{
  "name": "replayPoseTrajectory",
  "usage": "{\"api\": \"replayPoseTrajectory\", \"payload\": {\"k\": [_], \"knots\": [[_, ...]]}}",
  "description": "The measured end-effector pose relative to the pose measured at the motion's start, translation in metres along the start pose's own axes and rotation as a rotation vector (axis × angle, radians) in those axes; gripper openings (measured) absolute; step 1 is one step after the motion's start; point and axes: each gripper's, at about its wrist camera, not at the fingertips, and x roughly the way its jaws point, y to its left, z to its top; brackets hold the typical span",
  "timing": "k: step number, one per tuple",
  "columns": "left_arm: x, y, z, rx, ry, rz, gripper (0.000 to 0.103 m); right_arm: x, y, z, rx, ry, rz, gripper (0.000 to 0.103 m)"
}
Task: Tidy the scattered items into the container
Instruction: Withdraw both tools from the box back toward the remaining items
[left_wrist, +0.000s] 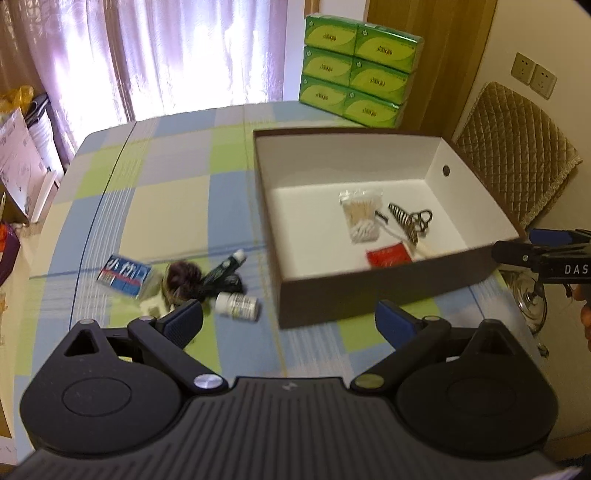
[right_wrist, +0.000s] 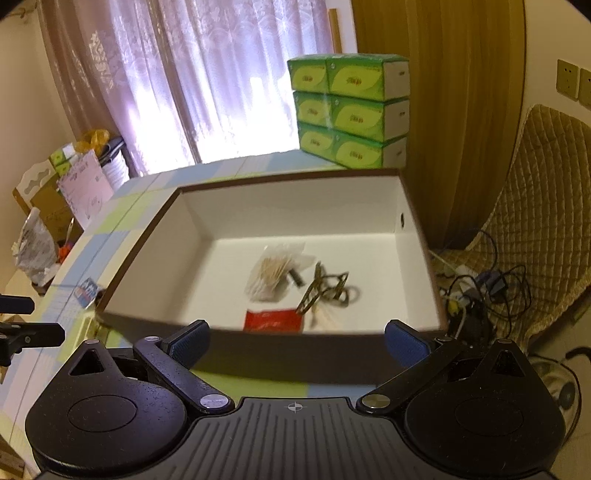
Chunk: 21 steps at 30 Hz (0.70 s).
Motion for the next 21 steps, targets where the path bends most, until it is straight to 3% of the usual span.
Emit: {"api": "replayPoseTrajectory", "payload": {"k": [7,21], "knots": [[-0.015,0.031,-0.023,0.031,0.031,-0.029,0.098,-0.009,0.033,-0.023,0.057,0.030,-0.024,0.103],[-0.033,0.112,-0.045,0.062,0.036,-0.030,0.097,0.009,0.133,-0.055,0.098,0.076,0.031,0.103]]}}
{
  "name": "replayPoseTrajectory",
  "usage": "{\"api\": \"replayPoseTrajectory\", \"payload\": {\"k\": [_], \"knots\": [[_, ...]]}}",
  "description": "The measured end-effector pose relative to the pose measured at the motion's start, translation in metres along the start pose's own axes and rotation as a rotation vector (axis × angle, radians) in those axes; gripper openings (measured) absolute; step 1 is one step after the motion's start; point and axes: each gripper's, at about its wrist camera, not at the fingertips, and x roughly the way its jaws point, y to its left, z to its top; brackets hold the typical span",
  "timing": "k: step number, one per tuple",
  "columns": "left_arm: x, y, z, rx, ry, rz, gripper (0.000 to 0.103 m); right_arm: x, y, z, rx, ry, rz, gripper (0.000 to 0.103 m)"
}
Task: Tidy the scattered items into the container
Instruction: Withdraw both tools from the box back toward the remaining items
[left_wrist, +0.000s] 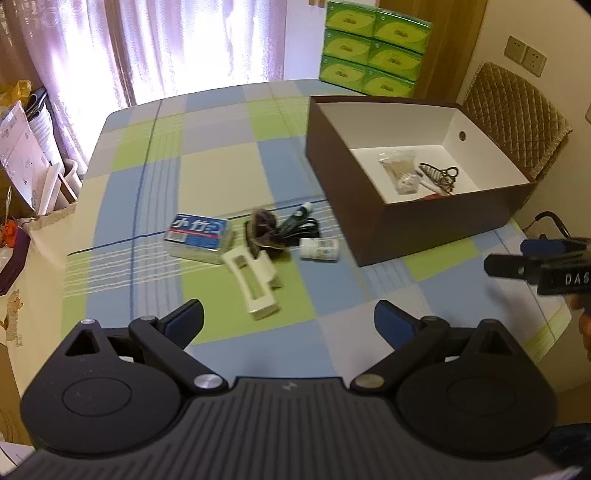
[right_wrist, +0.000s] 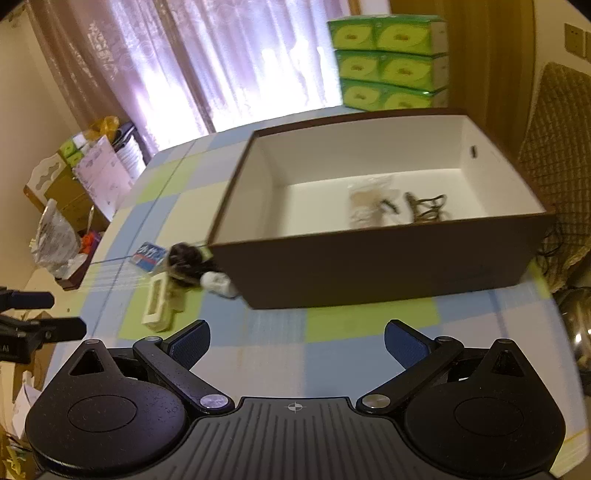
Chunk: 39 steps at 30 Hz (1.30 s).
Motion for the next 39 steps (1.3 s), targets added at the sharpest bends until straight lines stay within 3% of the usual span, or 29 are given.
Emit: {"api": "replayPoseTrajectory", "payload": {"k": [12,28,29,31,37,39], "knots": [[0.010,0.065,-0.016,-0.005,0.029,0.011,0.094,0.051,0.067,-0.017,-0.008,0.024,0.064,0.103],[0.056,0.136,-0.030,-0.025,0.133,0.047,0.089,0.120,0.127,-0.021,-0.095,0.086,0.066,0.103],[0.058,0.140,-0.030,-0.031,0.139,0.046,0.089,0.123,0.130,-0.021,-0.100,0.088,0.066,0.102],[0.061,0.147,-0.031,-0.038,0.147,0.044,0.089,0.131,0.136,-0.020,-0.106,0.096,0.077,0.091],[0.068,0.165,-0.034,-0.059,0.170,0.049,0.089,0.155,0.151,-0.014,-0.125,0.108,0.080,0.090],[0.070,0.172,-0.034,-0.071,0.176,0.059,0.089,0.163,0.158,-0.012,-0.147,0.100,0.073,0.082]]}}
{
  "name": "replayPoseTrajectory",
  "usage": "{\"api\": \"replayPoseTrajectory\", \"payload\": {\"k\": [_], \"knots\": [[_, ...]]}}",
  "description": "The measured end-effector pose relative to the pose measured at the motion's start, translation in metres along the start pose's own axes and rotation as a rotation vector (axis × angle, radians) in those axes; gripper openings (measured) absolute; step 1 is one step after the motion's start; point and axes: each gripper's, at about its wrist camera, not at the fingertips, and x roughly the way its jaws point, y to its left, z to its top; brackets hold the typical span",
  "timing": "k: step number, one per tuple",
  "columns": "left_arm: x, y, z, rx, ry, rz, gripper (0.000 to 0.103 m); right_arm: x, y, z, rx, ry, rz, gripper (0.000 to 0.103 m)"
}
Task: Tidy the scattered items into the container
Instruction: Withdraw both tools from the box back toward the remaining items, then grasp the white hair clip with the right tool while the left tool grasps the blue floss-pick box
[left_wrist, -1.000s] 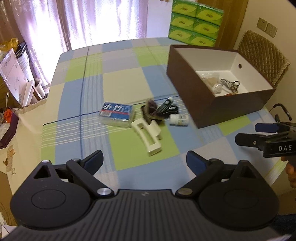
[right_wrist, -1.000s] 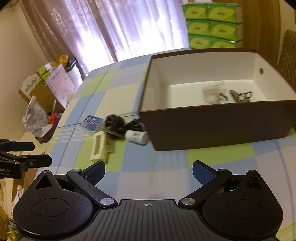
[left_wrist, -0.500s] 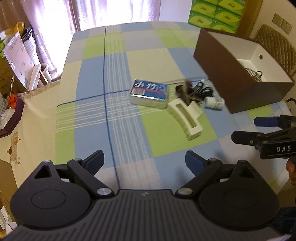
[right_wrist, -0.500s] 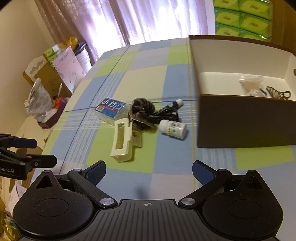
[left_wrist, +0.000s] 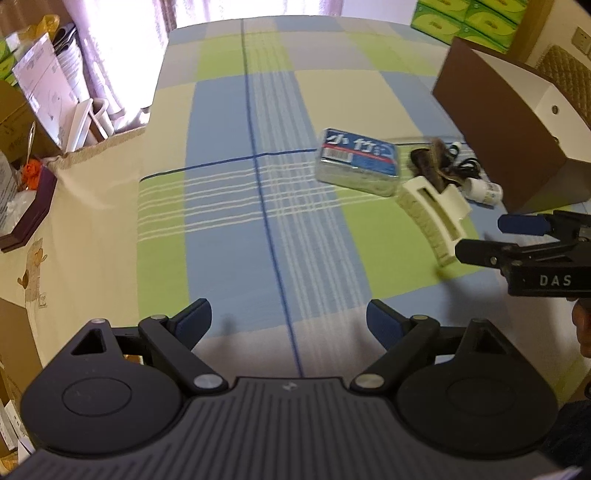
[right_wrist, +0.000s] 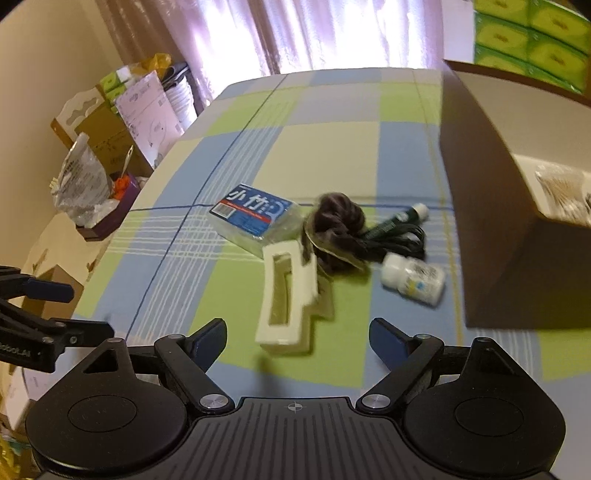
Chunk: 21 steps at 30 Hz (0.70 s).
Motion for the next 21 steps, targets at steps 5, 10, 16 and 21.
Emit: {"api": "replayPoseTrajectory", "payload": {"k": [5,10,16,21], "knots": [[0.003,0.015,0.004,-0.024,0.003,0.022,0.089,0.025,0.007,0.008,-0.020,0.015,-0.006,0.066],[0.006,0.023,0.007,-0.034,0.009,0.032,0.089,0.038,0.011,0.011,-0.077,0.009,-0.060,0.056],[0.011,0.013,0.012,-0.016,0.019,0.018,0.089,0.034,0.009,0.006,-0.149,0.027,-0.063,0.043],[0.018,-0.005,0.022,0.035,0.016,-0.012,0.089,0.011,-0.003,-0.008,-0.148,0.041,-0.035,0.043]]}}
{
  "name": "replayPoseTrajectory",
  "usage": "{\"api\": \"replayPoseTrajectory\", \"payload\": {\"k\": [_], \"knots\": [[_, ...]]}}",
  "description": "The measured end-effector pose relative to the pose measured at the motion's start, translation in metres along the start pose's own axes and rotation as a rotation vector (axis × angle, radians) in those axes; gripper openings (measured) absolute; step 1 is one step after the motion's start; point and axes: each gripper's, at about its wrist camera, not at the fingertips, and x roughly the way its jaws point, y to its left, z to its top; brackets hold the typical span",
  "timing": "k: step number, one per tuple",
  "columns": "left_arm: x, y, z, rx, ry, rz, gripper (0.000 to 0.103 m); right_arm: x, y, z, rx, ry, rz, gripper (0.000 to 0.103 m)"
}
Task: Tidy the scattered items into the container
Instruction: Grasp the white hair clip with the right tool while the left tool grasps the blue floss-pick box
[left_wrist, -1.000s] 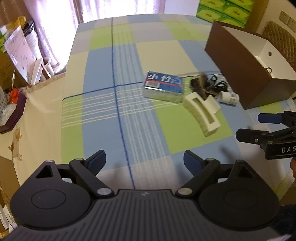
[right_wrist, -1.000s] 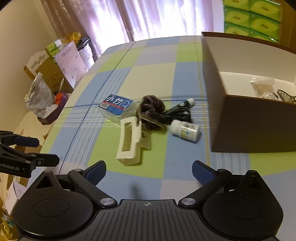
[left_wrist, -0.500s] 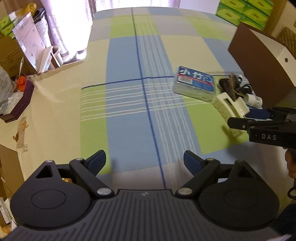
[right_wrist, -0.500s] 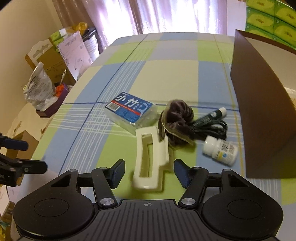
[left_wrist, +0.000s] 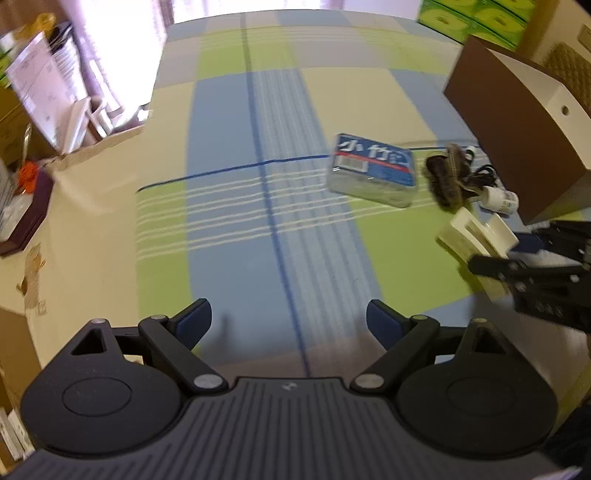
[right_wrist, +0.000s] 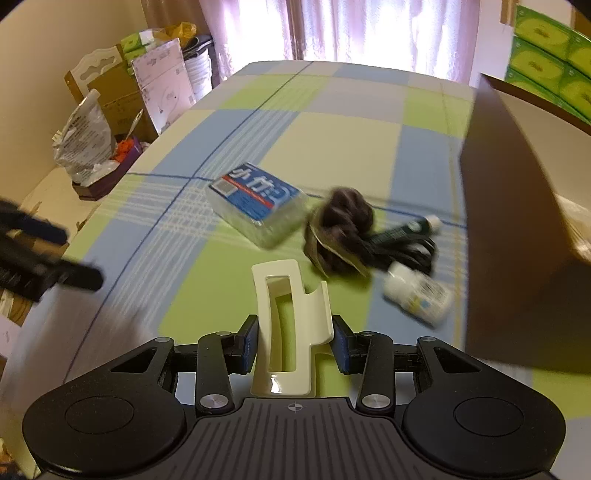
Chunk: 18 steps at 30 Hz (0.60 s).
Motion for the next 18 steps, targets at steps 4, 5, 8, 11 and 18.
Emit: {"api": "replayPoseTrajectory", "payload": {"k": [4,5,8,11,18], "knots": [[0.009,-0.017,0.015,0.057,-0.013,-0.030,0.089,-0.023,-0.022,-0.017,0.064,0.007,-0.022,0.043],[0.011,-0.021,0.019,0.071,-0.017,-0.039,0.089,-0.028,-0.028,-0.020,0.085,0.009,-0.034,0.043],[0.020,-0.033,0.034,0.120,-0.032,-0.067,0.089,-0.046,-0.046,-0.032,0.133,0.008,-0.067,0.043],[0.032,-0.043,0.050,0.173,-0.045,-0.086,0.090,-0.063,-0.064,-0.045,0.180,0.012,-0.113,0.043],[0.065,-0.060,0.083,0.260,-0.044,-0.122,0.092,-0.094,-0.113,-0.074,0.341,0.003,-0.227,0.043]]}}
